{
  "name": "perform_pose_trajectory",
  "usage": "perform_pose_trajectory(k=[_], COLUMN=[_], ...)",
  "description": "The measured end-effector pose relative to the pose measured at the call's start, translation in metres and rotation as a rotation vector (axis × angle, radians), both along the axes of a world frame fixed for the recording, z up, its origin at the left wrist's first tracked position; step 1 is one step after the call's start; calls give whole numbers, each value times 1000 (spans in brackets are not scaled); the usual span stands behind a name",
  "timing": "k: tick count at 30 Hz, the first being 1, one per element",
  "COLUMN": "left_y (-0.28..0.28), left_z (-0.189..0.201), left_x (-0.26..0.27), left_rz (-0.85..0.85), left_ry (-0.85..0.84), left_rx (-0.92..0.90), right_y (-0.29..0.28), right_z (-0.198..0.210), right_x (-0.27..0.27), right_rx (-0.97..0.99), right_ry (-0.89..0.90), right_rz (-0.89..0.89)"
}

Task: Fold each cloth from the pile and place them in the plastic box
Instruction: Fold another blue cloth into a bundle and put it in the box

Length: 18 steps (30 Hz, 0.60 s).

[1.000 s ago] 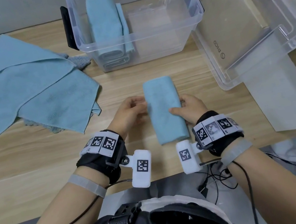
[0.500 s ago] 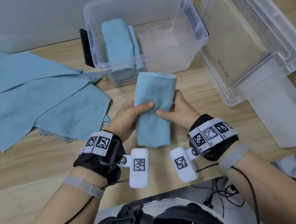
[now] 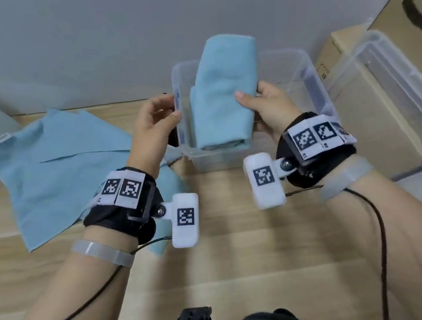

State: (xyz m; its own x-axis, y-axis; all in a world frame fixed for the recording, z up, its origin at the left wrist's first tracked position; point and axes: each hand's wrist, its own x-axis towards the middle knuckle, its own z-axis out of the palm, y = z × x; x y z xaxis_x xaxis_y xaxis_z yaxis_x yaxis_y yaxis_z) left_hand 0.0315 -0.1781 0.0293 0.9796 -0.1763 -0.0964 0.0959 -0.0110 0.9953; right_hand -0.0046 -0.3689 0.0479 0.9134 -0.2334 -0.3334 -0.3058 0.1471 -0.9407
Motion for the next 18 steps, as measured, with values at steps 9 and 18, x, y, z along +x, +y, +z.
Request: perform_pose_trajectory(k=[9,18], left_y=[2,0], left_z=[-59,-66], left_x=[29,24], left_rz=[-332,-347], left_ry=[-19,-93], left_rx=[275,334], right_y=[1,-1], right_z=[-46,-61], right_x=[84,100], right_rx=[-164,-278], right_ry=[464,502], right_rz=[242,346])
